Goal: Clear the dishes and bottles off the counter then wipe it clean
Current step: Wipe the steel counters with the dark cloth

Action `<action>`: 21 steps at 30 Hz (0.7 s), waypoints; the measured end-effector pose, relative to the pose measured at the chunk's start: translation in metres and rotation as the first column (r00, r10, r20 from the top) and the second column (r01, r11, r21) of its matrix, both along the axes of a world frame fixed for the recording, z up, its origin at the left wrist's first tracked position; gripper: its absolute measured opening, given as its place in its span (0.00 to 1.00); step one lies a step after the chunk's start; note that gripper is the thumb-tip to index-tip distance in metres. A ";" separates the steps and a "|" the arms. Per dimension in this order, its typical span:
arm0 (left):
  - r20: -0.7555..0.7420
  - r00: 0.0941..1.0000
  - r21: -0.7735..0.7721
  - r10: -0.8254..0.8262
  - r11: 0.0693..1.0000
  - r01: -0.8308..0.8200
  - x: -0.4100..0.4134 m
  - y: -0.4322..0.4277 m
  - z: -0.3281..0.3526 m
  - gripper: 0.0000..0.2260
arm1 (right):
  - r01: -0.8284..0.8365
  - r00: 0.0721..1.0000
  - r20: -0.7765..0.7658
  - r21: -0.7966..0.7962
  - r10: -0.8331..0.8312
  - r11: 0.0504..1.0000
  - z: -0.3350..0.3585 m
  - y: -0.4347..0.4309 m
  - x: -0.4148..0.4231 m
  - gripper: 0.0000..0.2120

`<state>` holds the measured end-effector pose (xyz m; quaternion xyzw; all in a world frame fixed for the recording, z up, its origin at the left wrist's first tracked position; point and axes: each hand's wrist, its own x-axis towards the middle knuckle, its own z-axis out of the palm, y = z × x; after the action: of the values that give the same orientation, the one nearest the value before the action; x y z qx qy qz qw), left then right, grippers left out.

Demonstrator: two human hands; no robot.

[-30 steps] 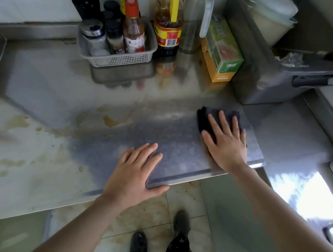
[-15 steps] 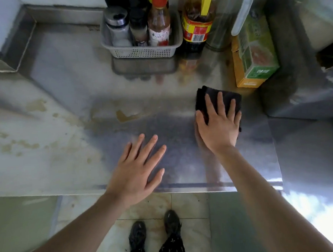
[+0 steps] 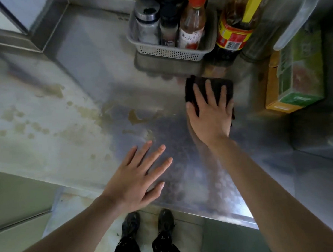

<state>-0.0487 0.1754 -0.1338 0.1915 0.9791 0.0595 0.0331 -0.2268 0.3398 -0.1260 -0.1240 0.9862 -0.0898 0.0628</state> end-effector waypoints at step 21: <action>0.001 1.000 0.076 0.012 0.997 -0.012 0.002 0.000 0.000 0.22 | -0.238 0.970 -0.034 0.084 0.241 0.968 -0.002 0.001 -0.020 0.26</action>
<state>-0.0468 0.1759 -0.1336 0.1870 0.9772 0.0971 0.0255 -0.2469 0.3411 -0.1283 -0.2414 0.9680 -0.0396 0.0565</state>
